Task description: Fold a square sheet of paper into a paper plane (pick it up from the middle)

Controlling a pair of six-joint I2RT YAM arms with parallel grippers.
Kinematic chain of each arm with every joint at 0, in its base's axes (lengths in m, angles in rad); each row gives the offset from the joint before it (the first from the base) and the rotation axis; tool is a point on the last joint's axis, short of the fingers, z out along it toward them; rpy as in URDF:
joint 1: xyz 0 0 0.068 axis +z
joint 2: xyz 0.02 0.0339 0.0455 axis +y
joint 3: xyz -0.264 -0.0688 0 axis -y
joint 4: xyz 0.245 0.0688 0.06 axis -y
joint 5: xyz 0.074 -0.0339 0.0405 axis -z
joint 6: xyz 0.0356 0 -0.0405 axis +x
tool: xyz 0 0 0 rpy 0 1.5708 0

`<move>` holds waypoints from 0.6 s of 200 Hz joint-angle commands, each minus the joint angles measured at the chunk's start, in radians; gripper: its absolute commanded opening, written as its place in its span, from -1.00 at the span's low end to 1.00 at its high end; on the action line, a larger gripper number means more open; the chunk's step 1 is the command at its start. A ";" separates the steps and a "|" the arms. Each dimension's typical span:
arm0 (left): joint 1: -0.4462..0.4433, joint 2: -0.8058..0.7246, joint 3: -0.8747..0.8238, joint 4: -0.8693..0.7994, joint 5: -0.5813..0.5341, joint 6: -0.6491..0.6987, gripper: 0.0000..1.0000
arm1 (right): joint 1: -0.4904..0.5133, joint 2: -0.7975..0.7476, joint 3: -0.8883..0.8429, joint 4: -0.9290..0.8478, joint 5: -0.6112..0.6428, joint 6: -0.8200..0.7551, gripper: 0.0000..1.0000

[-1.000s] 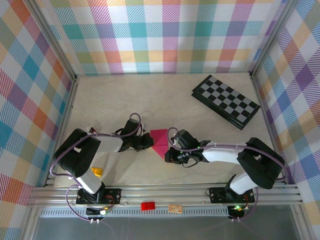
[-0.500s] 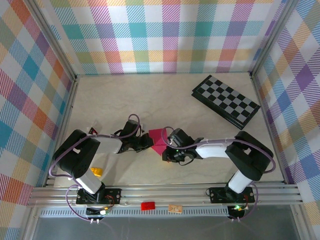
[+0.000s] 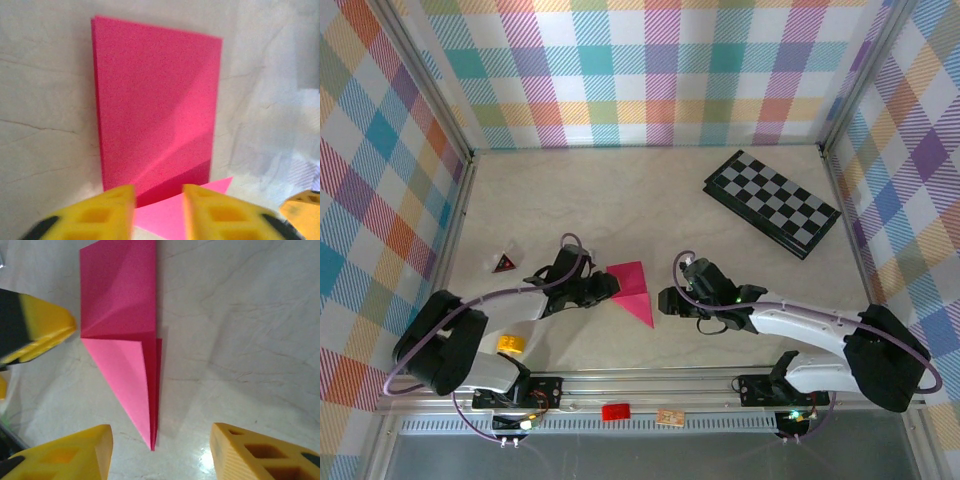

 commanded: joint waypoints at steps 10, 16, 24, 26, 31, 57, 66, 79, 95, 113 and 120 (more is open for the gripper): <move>0.025 -0.039 0.040 -0.118 -0.030 0.060 -0.14 | -0.001 0.020 -0.037 0.108 0.020 -0.044 0.14; 0.035 -0.034 0.041 -0.116 -0.017 0.061 -0.12 | -0.002 0.025 -0.045 0.134 0.017 -0.043 0.14; 0.051 -0.025 0.038 -0.109 0.005 0.062 -0.07 | -0.001 0.030 -0.047 0.147 0.016 -0.040 0.16; 0.055 -0.022 0.037 -0.105 0.012 0.062 -0.06 | -0.002 0.032 -0.046 0.146 0.014 -0.041 0.16; 0.063 -0.014 0.035 -0.096 0.031 0.062 -0.02 | -0.001 0.035 -0.043 0.148 0.012 -0.044 0.17; 0.103 0.053 0.033 -0.037 0.153 0.062 0.07 | -0.002 0.065 -0.013 0.110 0.015 -0.034 0.18; 0.114 0.074 0.027 -0.005 0.186 0.056 0.07 | -0.001 0.076 -0.003 0.102 0.012 -0.028 0.18; 0.128 0.100 0.027 0.028 0.228 0.048 0.07 | -0.002 0.093 0.014 0.082 0.013 -0.019 0.18; 0.138 0.122 0.025 0.056 0.253 0.040 0.08 | -0.002 0.112 0.028 0.066 0.023 0.012 0.18; 0.144 0.142 0.033 0.063 0.274 0.042 0.06 | -0.002 0.132 0.042 0.057 0.027 0.020 0.18; 0.146 0.149 0.036 0.064 0.282 0.044 0.05 | -0.002 0.137 0.045 0.062 0.026 0.022 0.18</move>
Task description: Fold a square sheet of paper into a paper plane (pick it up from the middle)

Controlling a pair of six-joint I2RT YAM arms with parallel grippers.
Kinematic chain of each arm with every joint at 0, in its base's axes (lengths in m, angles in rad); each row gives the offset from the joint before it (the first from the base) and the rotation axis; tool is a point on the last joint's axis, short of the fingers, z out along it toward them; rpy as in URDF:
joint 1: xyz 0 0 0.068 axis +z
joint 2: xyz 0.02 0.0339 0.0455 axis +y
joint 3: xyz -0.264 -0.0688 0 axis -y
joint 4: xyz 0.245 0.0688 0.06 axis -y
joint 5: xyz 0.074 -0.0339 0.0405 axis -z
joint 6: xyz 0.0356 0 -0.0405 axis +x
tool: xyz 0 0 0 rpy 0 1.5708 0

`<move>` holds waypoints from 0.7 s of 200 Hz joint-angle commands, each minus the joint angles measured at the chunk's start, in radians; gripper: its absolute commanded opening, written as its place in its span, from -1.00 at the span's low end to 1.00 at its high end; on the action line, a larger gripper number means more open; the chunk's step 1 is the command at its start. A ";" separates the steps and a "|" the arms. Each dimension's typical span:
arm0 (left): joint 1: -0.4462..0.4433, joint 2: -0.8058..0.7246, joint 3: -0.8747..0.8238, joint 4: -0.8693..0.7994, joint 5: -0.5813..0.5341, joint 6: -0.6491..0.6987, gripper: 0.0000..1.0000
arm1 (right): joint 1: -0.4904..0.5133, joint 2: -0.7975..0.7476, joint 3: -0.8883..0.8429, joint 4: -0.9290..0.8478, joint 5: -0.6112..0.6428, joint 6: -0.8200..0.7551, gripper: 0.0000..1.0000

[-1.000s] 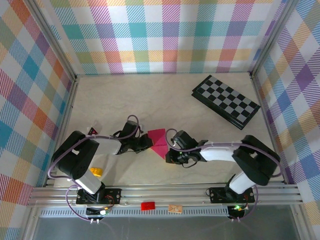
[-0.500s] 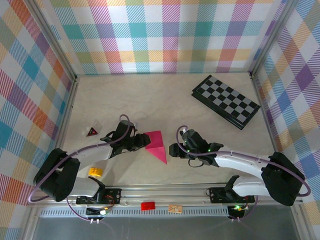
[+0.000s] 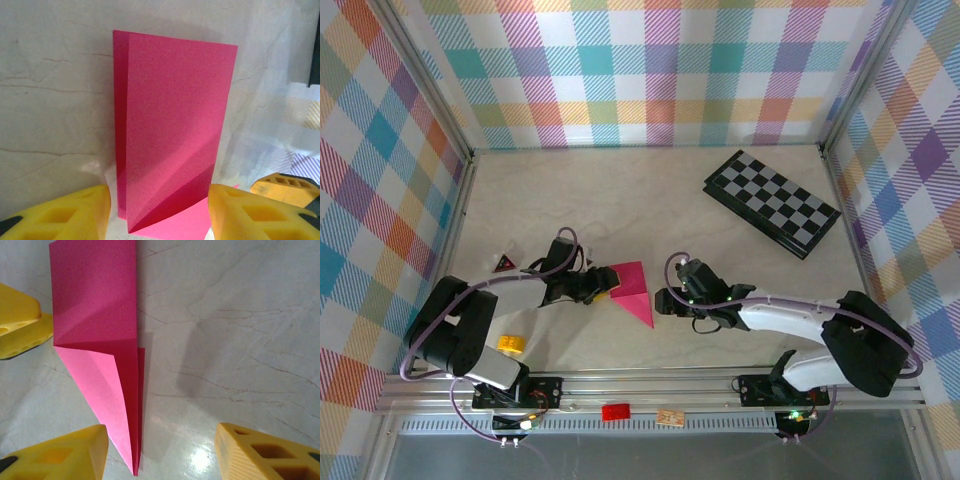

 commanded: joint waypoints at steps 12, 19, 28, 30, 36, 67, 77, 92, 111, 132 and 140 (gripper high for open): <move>0.014 0.032 0.013 0.042 0.084 -0.001 0.01 | -0.001 0.022 0.028 0.007 0.003 0.023 0.17; 0.014 0.037 0.013 0.044 0.089 0.000 -0.02 | -0.002 0.018 0.022 0.020 0.000 0.020 0.17; 0.014 0.042 0.015 0.050 0.094 -0.001 -0.05 | -0.002 0.012 0.012 0.037 -0.004 0.014 0.16; 0.014 0.042 0.015 0.050 0.095 -0.001 -0.05 | -0.001 0.011 0.010 0.042 -0.005 0.013 0.16; 0.014 0.045 0.015 0.052 0.098 -0.001 -0.07 | -0.002 0.006 0.005 0.050 -0.007 0.007 0.16; 0.015 0.050 0.016 0.072 0.118 -0.001 -0.16 | -0.001 -0.016 -0.014 0.069 -0.026 -0.026 0.15; 0.016 0.052 0.018 0.074 0.122 0.002 -0.17 | -0.001 -0.020 -0.021 0.076 -0.032 -0.032 0.14; 0.018 0.059 0.022 0.084 0.141 0.007 -0.19 | -0.002 -0.031 -0.041 0.107 -0.042 -0.044 0.13; 0.021 0.071 0.025 0.101 0.171 0.013 -0.19 | -0.001 -0.051 -0.075 0.164 -0.051 -0.050 0.12; 0.025 0.095 0.031 0.142 0.227 0.013 -0.18 | -0.002 -0.048 -0.084 0.196 -0.084 -0.067 0.08; 0.026 0.107 0.037 0.160 0.248 0.013 -0.16 | -0.001 -0.039 -0.075 0.187 -0.095 -0.071 0.07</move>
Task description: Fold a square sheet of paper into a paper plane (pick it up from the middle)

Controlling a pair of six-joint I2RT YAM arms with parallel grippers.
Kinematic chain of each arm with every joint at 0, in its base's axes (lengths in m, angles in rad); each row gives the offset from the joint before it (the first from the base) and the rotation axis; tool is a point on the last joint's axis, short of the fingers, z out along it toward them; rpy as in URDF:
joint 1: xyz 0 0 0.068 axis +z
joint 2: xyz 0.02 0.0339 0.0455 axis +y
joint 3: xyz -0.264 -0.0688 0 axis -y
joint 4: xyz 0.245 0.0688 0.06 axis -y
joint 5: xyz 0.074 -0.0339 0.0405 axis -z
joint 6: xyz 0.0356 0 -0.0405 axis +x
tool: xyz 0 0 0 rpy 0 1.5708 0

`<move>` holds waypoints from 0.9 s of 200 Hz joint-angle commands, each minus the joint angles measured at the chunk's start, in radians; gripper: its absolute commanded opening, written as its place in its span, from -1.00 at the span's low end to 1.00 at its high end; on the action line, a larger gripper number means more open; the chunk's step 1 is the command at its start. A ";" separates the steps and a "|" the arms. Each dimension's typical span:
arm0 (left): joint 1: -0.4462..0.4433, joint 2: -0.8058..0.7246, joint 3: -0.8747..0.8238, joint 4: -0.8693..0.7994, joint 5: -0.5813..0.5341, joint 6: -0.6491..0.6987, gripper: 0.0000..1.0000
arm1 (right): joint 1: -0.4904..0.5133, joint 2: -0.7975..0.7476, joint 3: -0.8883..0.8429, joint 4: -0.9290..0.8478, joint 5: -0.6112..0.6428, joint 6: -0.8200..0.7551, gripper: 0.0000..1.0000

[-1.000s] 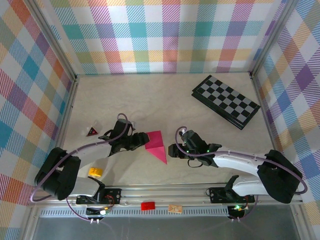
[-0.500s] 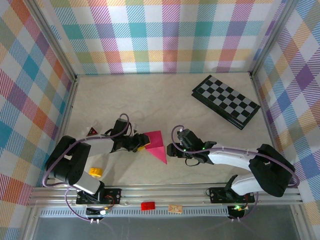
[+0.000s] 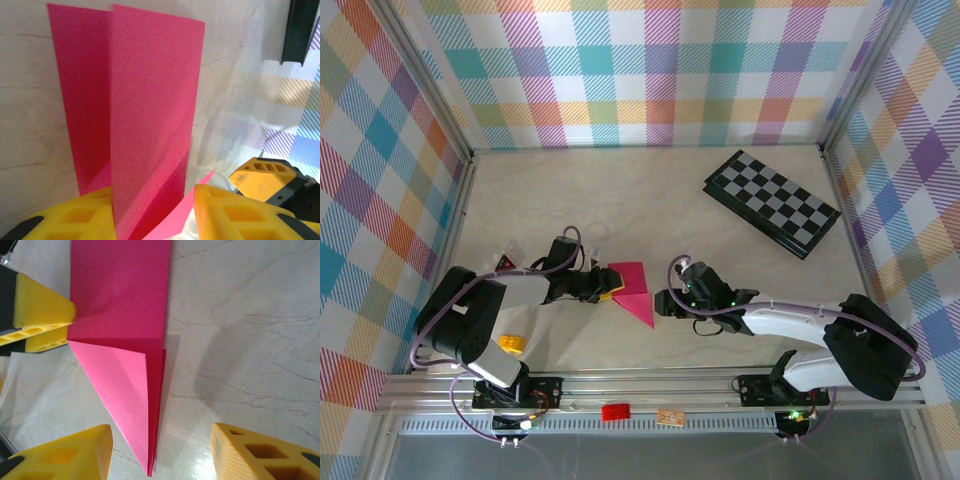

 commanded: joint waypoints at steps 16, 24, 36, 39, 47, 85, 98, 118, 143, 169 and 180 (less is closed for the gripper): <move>0.021 0.062 0.047 0.093 0.137 0.020 -0.13 | -0.002 0.014 0.014 0.044 -0.054 -0.034 0.04; 0.026 0.081 0.061 0.092 0.162 0.031 -0.11 | -0.002 0.020 0.013 0.045 -0.054 -0.031 0.03; 0.038 0.103 0.074 0.083 0.182 0.052 -0.10 | -0.002 0.025 0.010 0.050 -0.057 -0.027 0.02; 0.041 0.107 0.076 0.081 0.186 0.055 -0.10 | -0.001 0.026 0.009 0.051 -0.057 -0.026 0.01; 0.052 0.117 0.079 0.081 0.196 0.058 -0.10 | -0.001 0.024 0.006 0.055 -0.060 -0.025 0.00; 0.064 0.133 0.085 0.115 0.217 0.045 -0.17 | -0.002 0.031 0.005 0.066 -0.082 -0.032 -0.04; 0.063 0.142 0.090 0.118 0.223 0.044 -0.18 | -0.002 0.043 0.012 0.080 -0.107 -0.036 -0.16; 0.063 0.162 0.100 0.131 0.240 0.033 -0.17 | -0.002 0.069 0.028 0.096 -0.150 -0.039 -0.40; 0.063 0.182 0.116 0.137 0.244 0.025 -0.15 | -0.001 0.099 0.040 0.127 -0.206 -0.039 -0.55; 0.063 0.194 0.133 0.137 0.252 0.026 -0.14 | -0.001 0.127 0.051 0.144 -0.258 -0.043 -0.64; 0.063 0.199 0.139 0.136 0.254 0.025 -0.14 | 0.000 0.142 0.060 0.148 -0.282 -0.046 -0.67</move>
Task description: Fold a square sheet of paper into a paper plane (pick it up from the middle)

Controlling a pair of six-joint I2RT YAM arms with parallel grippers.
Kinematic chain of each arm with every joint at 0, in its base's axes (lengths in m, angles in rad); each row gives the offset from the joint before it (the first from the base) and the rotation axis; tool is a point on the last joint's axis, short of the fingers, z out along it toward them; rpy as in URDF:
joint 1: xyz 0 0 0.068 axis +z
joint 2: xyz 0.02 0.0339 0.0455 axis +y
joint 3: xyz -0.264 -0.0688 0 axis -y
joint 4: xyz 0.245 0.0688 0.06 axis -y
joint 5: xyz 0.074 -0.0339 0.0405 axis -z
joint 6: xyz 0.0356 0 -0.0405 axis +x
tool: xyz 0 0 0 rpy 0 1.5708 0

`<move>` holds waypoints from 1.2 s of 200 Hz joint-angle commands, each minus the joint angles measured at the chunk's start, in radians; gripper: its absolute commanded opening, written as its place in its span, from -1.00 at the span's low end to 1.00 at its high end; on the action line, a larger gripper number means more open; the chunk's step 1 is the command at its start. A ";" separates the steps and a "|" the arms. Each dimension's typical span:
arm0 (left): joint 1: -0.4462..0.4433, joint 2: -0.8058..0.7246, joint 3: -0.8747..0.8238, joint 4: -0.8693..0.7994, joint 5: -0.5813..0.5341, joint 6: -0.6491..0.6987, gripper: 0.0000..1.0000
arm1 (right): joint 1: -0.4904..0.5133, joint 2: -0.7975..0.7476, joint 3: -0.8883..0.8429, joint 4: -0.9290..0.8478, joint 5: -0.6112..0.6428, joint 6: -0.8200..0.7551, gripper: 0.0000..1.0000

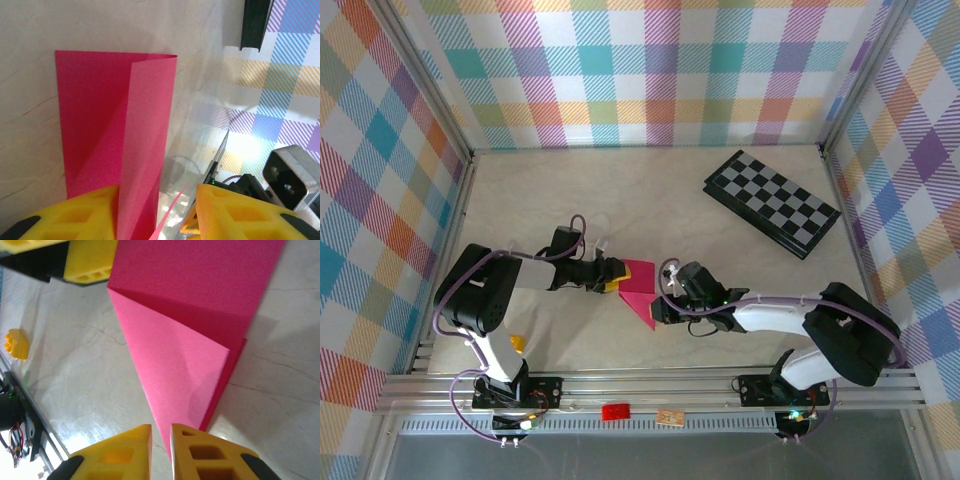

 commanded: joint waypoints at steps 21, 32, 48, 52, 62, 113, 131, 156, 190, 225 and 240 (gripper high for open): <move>0.006 0.012 0.031 0.015 0.033 0.003 -0.14 | 0.001 0.047 0.050 0.043 -0.093 -0.013 -0.69; 0.006 0.012 0.028 0.015 0.032 0.003 -0.14 | 0.001 0.062 0.056 0.036 -0.103 -0.013 -0.69; 0.006 0.012 0.027 0.017 0.033 0.005 -0.15 | 0.001 0.090 0.072 0.008 -0.102 -0.010 -0.69; 0.006 0.012 0.028 0.015 0.033 0.005 -0.14 | 0.002 0.099 0.079 -0.006 -0.101 -0.014 -0.69; 0.006 0.015 0.031 0.016 0.033 0.006 -0.14 | 0.001 0.117 0.086 -0.019 -0.109 -0.023 -0.69; 0.006 0.042 0.053 0.017 0.043 0.003 -0.14 | -0.008 0.128 0.094 -0.172 -0.087 -0.110 -0.71; 0.006 0.053 0.060 0.017 0.047 -0.001 -0.14 | -0.026 0.134 0.085 -0.182 -0.096 -0.131 -0.71; 0.003 0.060 0.068 0.014 0.050 -0.002 -0.14 | -0.047 0.139 0.081 -0.189 -0.107 -0.152 -0.71; -0.003 0.074 0.083 0.000 0.053 0.005 -0.13 | -0.064 0.157 0.092 -0.201 -0.114 -0.174 -0.72; -0.008 0.088 0.103 -0.038 0.047 0.027 -0.18 | -0.075 0.176 0.106 -0.213 -0.118 -0.192 -0.73; -0.008 0.081 0.103 -0.070 0.022 0.044 -0.30 | -0.079 0.177 0.108 -0.218 -0.118 -0.197 -0.73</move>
